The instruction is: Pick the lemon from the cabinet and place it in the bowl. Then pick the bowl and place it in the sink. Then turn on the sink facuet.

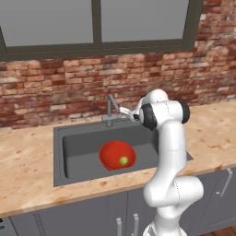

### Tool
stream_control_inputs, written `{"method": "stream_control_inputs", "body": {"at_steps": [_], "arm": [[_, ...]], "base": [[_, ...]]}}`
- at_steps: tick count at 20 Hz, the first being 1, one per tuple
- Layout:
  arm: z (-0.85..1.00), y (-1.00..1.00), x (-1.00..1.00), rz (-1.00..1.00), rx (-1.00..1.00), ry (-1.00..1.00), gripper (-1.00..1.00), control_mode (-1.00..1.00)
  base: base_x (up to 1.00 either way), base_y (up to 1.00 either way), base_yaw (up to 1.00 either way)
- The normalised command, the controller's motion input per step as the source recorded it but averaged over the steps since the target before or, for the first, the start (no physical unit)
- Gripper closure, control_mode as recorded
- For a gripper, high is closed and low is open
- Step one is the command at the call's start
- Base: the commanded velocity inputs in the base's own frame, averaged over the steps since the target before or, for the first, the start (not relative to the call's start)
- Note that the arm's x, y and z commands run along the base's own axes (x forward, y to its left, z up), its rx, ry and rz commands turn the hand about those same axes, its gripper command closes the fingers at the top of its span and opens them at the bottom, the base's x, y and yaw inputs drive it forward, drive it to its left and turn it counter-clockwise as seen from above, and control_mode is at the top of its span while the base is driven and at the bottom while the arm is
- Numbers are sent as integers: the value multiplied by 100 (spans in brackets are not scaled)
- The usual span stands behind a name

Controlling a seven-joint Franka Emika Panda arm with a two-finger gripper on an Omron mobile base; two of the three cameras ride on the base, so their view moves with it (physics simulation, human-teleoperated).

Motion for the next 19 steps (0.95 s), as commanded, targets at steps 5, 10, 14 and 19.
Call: {"method": "stream_control_inputs", "body": {"at_steps": [5, 10, 14, 19], "arm": [[0, -86, 0, -1, 15, 13, 100, -100], [-3, -77, 0, 0, 13, 10, 100, -100], [0, -15, 0, 0, 5, 2, 100, -100], [0, 0, 0, 0, 0, 0, 100, -100]], "base": [[0, 0, 0], [0, 0, 0], [0, 0, 0], [0, 0, 0]]}}
